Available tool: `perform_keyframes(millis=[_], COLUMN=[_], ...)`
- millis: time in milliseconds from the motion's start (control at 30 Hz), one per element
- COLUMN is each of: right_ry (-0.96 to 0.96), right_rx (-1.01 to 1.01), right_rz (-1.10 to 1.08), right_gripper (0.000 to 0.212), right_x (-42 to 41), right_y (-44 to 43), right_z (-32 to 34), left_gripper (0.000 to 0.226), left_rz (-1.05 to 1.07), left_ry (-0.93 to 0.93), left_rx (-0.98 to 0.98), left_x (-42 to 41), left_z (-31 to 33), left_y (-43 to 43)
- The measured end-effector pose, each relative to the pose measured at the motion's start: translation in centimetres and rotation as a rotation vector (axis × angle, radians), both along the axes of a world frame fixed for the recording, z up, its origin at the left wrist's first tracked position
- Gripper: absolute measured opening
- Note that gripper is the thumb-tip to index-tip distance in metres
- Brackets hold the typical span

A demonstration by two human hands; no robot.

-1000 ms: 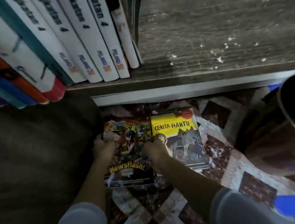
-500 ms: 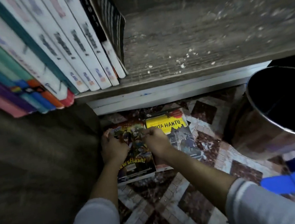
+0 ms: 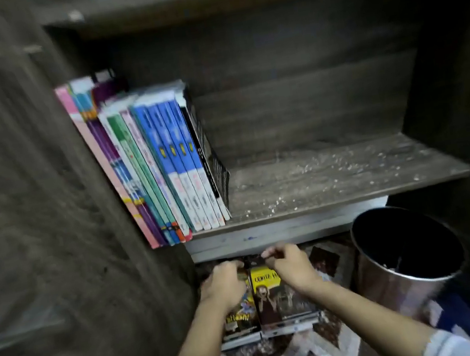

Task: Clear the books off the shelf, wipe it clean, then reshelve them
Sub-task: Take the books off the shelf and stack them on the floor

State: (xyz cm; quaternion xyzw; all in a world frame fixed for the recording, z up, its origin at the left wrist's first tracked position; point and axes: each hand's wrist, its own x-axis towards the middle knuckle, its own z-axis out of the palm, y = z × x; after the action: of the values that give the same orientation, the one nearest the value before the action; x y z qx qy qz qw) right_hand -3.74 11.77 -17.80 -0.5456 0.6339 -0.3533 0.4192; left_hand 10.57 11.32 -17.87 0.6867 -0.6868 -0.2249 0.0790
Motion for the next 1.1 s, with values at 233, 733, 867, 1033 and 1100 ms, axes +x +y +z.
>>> perform_keyframes(millis=[233, 733, 867, 1033, 1100], right_ry=[0.039, 0.439, 0.431, 0.415, 0.402], right_rx=[-0.363, -0.627, -0.696, -0.775, -0.783], right_rz=[0.041, 0.326, 0.332, 0.289, 0.276], right_gripper=[0.022, 0.065, 0.055, 0.044, 0.039], right_x=[0.6, 7.0, 6.9, 6.6, 6.7], right_y=[1.0, -7.8, -8.6, -8.7, -8.6], right_z=[10.4, 23.2, 22.0, 22.3, 22.6], left_gripper=[0.038, 0.071, 0.064, 0.06, 0.06], left_rz=[-0.033, 0.201, 0.231, 0.231, 0.228], left_ry=[-0.118, -0.341, -0.33, -0.332, -0.357], left_rx=[-0.69, -0.846, -0.955, -1.013, -1.014], left_x=[1.0, 5.6, 5.4, 5.4, 5.6], left_z=[10.1, 22.1, 21.0, 20.8, 20.6], left_y=[1.7, -4.3, -5.0, -5.4, -5.3])
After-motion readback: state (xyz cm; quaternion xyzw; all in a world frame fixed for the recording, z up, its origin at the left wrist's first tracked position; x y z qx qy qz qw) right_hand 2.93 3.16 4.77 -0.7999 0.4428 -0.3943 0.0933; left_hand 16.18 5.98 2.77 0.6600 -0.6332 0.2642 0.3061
